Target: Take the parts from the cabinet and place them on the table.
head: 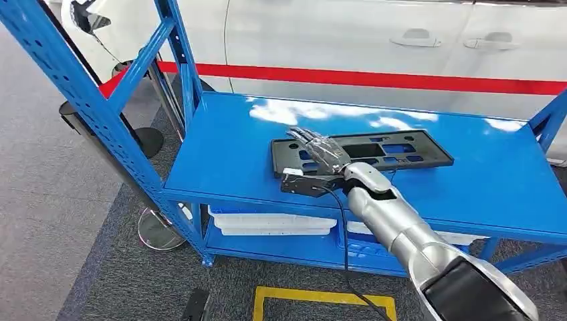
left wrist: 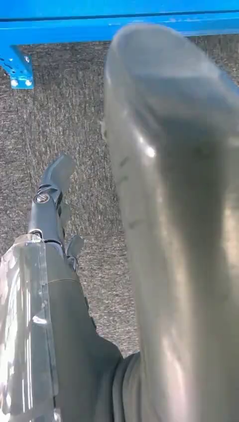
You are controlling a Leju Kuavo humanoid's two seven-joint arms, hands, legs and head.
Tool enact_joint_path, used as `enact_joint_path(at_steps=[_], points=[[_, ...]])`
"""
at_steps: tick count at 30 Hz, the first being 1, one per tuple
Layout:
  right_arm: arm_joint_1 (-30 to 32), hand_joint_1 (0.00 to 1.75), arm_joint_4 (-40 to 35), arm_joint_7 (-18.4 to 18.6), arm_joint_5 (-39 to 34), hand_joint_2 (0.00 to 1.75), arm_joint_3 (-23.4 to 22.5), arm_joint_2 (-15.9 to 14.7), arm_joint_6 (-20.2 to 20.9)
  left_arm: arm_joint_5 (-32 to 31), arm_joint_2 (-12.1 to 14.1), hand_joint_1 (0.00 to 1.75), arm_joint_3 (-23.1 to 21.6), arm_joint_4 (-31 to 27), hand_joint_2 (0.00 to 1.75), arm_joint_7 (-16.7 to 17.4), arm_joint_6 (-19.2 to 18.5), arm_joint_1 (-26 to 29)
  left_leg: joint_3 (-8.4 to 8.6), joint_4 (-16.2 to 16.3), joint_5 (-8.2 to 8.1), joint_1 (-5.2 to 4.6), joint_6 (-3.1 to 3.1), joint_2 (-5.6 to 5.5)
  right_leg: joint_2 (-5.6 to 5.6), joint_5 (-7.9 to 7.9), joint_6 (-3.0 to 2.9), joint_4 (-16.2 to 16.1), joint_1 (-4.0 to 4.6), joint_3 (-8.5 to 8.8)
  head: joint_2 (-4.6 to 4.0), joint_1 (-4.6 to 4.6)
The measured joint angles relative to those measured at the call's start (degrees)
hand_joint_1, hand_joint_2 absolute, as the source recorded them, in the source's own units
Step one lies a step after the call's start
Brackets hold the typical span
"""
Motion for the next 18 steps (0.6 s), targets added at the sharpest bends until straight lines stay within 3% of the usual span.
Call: enact_joint_path(at_steps=[10, 18], points=[[0.00, 0.00, 4.72, 1.36, 2.34, 1.75, 1.62, -0.24, -0.35, 0.63, 0.02, 0.00, 0.44, 0.00, 0.00, -1.05, -0.22, 0.23, 0.00, 0.00, 0.00, 0.00, 0.00, -0.01, 0.00, 0.00, 0.00, 0.00, 0.00, 0.03, 0.00, 0.00], [-0.72, 0.00, 9.80, 2.67, 0.07, 1.75, 1.97, -0.22, -1.42, 0.68, 0.11, 0.00, 0.74, 0.00, 0.00, -1.25, -0.44, 0.78, 0.00, 0.00, 0.00, 0.00, 0.00, 0.00, 0.00, 0.00, 0.00, 0.00, 0.00, 0.01, 0.00, 0.00]])
